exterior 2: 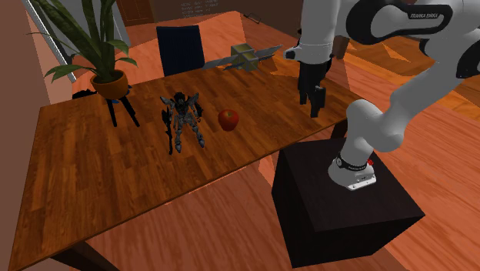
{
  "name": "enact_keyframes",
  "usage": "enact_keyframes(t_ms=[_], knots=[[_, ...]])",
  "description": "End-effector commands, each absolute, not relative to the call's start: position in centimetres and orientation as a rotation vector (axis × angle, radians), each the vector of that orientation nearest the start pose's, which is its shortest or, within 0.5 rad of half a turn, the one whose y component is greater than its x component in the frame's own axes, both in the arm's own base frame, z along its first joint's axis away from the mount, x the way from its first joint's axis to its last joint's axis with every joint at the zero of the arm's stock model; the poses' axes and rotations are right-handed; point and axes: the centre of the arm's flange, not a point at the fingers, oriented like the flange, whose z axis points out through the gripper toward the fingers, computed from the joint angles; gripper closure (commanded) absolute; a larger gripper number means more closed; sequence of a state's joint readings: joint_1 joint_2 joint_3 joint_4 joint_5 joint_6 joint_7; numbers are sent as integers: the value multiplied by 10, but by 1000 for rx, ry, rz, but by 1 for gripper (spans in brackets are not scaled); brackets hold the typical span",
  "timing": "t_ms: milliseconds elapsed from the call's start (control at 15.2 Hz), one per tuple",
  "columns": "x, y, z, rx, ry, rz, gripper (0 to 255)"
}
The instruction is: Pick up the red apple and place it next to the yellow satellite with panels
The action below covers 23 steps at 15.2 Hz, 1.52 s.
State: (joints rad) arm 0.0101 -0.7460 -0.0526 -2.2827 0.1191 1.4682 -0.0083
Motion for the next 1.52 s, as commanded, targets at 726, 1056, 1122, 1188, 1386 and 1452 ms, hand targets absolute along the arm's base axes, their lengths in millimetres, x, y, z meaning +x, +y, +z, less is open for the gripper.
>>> enact_keyframes(t_ms=[726,1056,1122,1188,1386,1452], knots=[[374,-104,540,-3028,-58,23,0],[406,-150,513,-3047,-93,-12,0],[413,-159,508,-3050,-100,-19,0],[420,-168,502,-3054,-107,-27,0],[440,-195,487,-3065,-128,-48,0],[447,-203,483,-3068,-135,-55,0]])
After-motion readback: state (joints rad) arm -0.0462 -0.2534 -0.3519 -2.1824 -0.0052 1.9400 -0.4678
